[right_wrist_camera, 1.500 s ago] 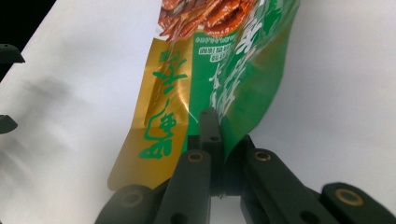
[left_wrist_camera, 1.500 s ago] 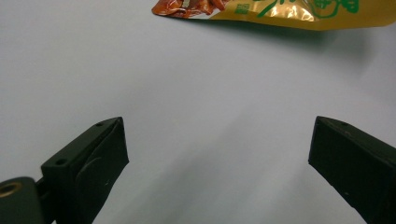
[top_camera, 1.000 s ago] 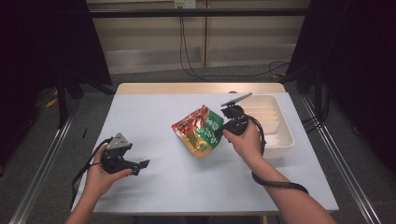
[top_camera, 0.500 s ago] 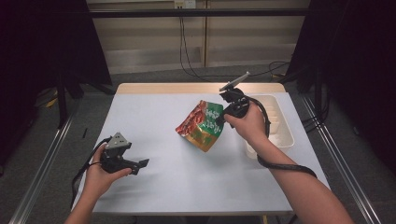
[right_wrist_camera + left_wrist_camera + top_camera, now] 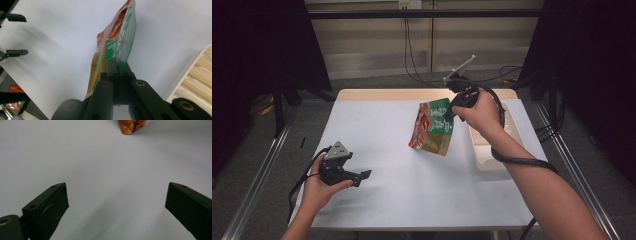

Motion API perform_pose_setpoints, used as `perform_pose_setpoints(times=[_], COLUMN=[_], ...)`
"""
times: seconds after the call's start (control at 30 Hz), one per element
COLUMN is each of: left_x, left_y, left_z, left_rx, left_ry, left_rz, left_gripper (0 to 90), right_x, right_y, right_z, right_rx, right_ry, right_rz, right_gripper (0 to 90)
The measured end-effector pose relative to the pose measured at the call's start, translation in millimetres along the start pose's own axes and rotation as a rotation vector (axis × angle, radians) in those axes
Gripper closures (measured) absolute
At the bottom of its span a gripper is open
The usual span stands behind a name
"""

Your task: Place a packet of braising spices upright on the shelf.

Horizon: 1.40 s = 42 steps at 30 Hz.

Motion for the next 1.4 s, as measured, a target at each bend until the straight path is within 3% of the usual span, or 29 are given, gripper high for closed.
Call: perform_pose_setpoints(times=[0.27,0.43,0.8,1.1,1.4], left_x=[1.4,1.9,2.4,2.8,1.8], left_y=[-0.5,-0.2,-0.2,0.3,1.2], left_z=[1.9,2.0,2.7,3.8,4.4], left_rx=[-0.007,-0.003,-0.001,-0.001,0.005], left_ry=[0.008,0.005,0.009,0.013,0.020], left_rz=[0.000,-0.001,0.001,0.001,0.005], left_gripper=[4.3,4.3,4.4,4.5,4.5], right_x=[26.0,38.7,63.7,80.3,99.0], right_y=[-2.8,-2.5,1.8,8.3,15.6], right_z=[9.5,15.2,18.5,16.5,17.5], right_rx=[0.046,0.081,0.104,0.107,0.110], right_ry=[-0.090,-0.105,-0.126,-0.128,-0.117], right_rz=[-0.033,-0.043,-0.061,-0.052,-0.076], right_gripper=[90.0,90.0,90.0,90.0,90.0])
Point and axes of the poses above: each handheld gripper's, and its own axes: x roughly backward along the jaws, z roughly out of its top, y roughly to its right, the point moved 9 cm from there along -x, roughly forward along the jaws, and after that the axes turned 3 degrees about -x, right-handed, at the moved point
